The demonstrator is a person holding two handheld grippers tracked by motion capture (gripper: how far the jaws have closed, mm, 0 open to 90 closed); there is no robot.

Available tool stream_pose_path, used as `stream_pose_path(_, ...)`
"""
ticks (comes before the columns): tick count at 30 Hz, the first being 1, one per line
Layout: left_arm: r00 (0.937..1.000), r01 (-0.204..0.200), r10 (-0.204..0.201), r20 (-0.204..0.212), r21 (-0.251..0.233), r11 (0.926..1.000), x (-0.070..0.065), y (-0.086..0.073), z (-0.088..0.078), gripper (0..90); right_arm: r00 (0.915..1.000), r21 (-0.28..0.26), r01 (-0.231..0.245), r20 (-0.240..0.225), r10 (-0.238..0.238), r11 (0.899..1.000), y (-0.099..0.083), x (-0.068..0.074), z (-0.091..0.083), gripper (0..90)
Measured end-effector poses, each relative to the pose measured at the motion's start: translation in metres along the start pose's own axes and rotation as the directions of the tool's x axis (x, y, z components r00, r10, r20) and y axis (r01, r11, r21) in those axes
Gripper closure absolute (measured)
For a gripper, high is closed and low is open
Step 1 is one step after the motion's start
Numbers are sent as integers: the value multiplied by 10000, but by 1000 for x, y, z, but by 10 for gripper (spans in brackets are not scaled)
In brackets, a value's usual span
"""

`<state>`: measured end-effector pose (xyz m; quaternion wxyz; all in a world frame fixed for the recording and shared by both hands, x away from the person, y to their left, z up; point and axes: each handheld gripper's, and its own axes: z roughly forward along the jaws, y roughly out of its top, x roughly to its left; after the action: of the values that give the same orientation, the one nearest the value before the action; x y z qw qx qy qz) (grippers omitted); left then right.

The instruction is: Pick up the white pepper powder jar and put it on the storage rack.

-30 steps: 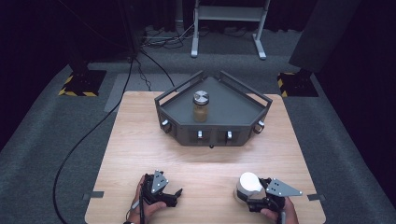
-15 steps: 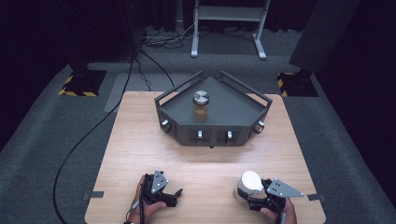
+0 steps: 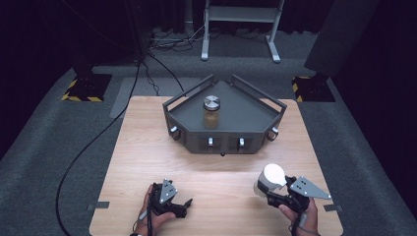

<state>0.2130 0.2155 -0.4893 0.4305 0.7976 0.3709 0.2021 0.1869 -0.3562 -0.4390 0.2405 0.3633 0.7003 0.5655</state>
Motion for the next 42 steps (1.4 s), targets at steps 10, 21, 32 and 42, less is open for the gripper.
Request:
stream_pose_path(10,10000,-1,1,35,-11,10000,0,0,0,4,9981,-443,39,621,-12,9990,33,0,14,300)
stream_pose_path(21,10000,-23,23,38,-6,10000,0,0,0,6,9898,-784,433,1387,-322,9960,86,1,27,301)
stream_pose_path(32,10000,-73,73,57,-5,10000,1,0,0,7,9817,-968,311,1901,-121,9948,119,1,44,302)
stream_pose_path(42,10000,-82,82,52,-6,10000,0,0,0,7,9750,-1011,813,2145,-581,9915,131,-5,75,302)
